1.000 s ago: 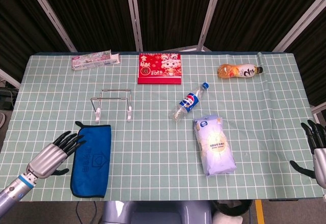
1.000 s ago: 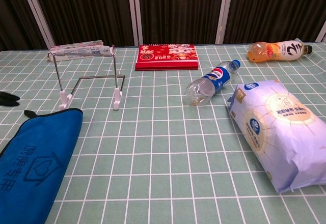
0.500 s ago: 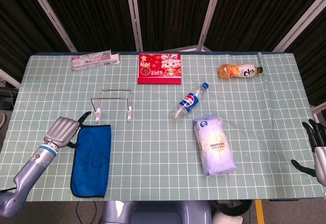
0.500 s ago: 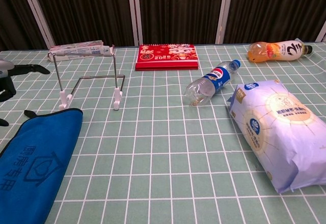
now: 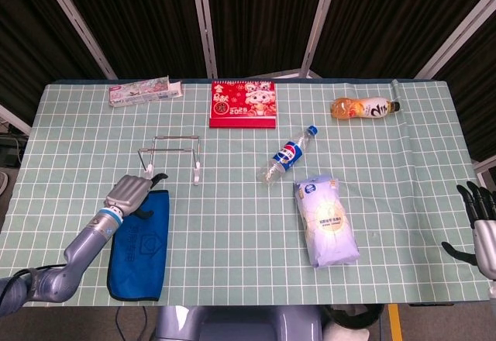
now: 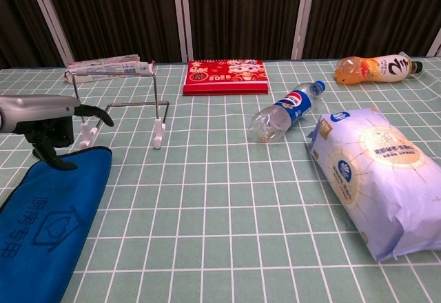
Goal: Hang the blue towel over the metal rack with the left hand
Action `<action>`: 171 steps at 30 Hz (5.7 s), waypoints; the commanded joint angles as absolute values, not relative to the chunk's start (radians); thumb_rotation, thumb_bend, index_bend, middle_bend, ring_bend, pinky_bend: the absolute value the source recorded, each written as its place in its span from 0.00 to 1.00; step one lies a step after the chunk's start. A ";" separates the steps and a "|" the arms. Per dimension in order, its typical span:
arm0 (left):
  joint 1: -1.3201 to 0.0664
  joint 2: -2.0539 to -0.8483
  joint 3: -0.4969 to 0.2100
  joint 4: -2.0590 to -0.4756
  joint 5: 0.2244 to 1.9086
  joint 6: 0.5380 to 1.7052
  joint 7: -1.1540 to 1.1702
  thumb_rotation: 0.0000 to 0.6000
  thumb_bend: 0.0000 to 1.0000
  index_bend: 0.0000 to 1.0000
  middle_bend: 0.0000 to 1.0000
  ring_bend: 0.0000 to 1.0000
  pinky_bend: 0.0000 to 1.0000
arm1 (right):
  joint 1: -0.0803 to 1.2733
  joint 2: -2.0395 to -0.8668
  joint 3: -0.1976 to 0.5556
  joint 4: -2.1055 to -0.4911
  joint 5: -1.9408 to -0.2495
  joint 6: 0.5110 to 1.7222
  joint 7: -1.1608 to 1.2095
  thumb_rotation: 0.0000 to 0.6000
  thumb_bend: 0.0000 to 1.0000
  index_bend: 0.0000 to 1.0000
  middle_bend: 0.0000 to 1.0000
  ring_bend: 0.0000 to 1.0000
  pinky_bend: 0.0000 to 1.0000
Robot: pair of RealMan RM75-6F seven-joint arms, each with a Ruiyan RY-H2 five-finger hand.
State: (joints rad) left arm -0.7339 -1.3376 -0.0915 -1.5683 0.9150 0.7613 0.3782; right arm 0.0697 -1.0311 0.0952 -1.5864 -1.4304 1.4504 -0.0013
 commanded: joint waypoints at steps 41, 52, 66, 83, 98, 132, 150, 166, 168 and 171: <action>-0.760 -1.511 -0.067 -1.321 0.969 0.746 0.268 1.00 0.44 0.36 0.96 0.96 1.00 | 0.089 -1.044 0.095 -1.580 -1.391 1.404 -0.036 1.00 0.00 0.00 0.00 0.00 0.00; -0.762 -1.524 -0.066 -1.308 0.964 0.730 0.264 1.00 0.44 0.38 0.96 0.96 1.00 | 0.090 -1.045 0.094 -1.578 -1.388 1.401 -0.038 1.00 0.00 0.00 0.00 0.00 0.00; -0.741 -1.521 -0.071 -1.336 0.975 0.791 0.277 1.00 0.44 0.59 0.97 0.96 1.00 | 0.089 -1.043 0.092 -1.581 -1.393 1.404 -0.034 1.00 0.00 0.00 0.00 0.00 0.00; -0.735 -1.492 -0.073 -1.375 0.980 0.793 0.283 1.00 0.66 0.73 0.97 0.96 1.00 | 0.088 -1.040 0.089 -1.586 -1.401 1.409 -0.029 1.00 0.00 0.00 0.00 0.00 0.00; -0.684 -1.258 -0.080 -1.683 1.055 0.937 0.324 1.00 0.71 0.90 0.97 0.96 1.00 | 0.078 -1.026 0.085 -1.597 -1.426 1.434 0.000 1.00 0.00 0.00 0.00 0.00 0.00; -0.852 -1.143 -0.250 -1.936 0.780 1.234 0.789 1.00 0.72 0.92 0.97 0.96 1.00 | 0.069 -1.008 0.091 -1.589 -1.431 1.448 0.059 1.00 0.00 0.00 0.00 0.00 0.00; -0.981 -1.161 -0.303 -1.882 0.644 1.249 0.955 1.00 0.72 0.92 0.97 0.95 1.00 | 0.074 -1.012 0.095 -1.582 -1.411 1.430 0.055 1.00 0.00 0.00 0.00 0.00 0.00; -1.067 -1.210 -0.262 -1.756 0.597 1.243 1.088 1.00 0.72 0.92 0.97 0.95 1.00 | 0.075 -1.014 0.098 -1.576 -1.403 1.424 0.058 1.00 0.00 0.00 0.00 0.00 0.00; -1.082 -1.213 -0.261 -1.719 0.608 1.207 1.081 1.00 0.72 0.92 0.97 0.94 1.00 | 0.078 -1.016 0.098 -1.575 -1.399 1.416 0.054 1.00 0.00 0.01 0.00 0.00 0.00; -1.095 -1.214 -0.253 -1.687 0.621 1.168 1.075 1.00 0.72 0.92 0.97 0.94 1.00 | 0.080 -1.018 0.099 -1.575 -1.393 1.411 0.049 1.00 0.00 0.04 0.00 0.00 0.00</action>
State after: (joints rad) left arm -1.0829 -1.2111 -0.2583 -1.7048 0.6103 1.1893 1.0796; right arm 0.0795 -1.0176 0.0986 -1.5747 -1.3935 1.4119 0.0499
